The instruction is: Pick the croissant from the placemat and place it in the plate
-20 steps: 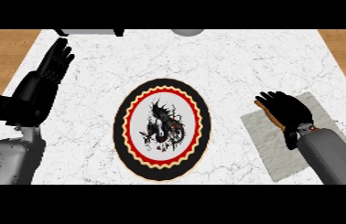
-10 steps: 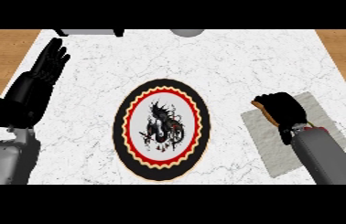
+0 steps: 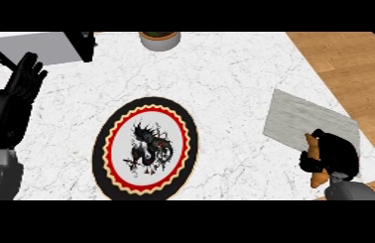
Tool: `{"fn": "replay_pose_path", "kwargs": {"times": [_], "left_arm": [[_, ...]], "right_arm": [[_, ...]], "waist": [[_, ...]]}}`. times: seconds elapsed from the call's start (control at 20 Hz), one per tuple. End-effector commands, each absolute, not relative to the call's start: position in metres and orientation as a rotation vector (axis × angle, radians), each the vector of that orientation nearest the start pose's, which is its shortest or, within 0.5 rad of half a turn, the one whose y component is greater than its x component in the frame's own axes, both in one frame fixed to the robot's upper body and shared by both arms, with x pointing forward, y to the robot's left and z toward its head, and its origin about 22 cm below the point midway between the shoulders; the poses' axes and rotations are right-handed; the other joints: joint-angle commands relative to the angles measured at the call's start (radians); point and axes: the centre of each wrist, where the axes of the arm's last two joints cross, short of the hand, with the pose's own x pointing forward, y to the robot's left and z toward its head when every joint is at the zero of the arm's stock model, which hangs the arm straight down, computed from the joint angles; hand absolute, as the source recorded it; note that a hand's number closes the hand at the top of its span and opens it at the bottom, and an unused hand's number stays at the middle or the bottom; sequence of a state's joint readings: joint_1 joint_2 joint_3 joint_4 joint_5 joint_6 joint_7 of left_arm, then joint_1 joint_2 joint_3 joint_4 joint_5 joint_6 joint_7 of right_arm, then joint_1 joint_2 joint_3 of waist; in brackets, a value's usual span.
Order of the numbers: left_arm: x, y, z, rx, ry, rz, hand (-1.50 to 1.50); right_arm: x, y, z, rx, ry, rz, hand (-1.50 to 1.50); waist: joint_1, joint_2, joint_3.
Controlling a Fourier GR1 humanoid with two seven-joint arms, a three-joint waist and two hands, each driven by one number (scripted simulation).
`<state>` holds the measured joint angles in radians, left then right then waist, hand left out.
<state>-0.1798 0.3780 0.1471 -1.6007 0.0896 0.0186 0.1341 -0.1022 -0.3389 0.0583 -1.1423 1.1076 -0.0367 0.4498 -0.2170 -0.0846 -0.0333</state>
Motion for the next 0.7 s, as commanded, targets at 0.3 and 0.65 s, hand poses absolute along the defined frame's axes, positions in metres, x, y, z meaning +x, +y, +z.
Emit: {"fn": "replay_pose_path", "kwargs": {"times": [0.3, 0.65], "left_arm": [[0.268, 0.335, 0.087, 0.331, -1.642, -0.093, 0.00], [0.271, 0.320, 0.091, 0.261, -1.675, -0.139, 0.00]], "right_arm": [[0.193, -0.240, -0.047, -1.232, -0.730, 0.506, 1.50], [0.178, -0.157, 0.027, -1.199, -1.150, 0.311, 1.50]], "waist": [[0.001, 0.019, 0.019], [0.076, 0.031, 0.024]]}}
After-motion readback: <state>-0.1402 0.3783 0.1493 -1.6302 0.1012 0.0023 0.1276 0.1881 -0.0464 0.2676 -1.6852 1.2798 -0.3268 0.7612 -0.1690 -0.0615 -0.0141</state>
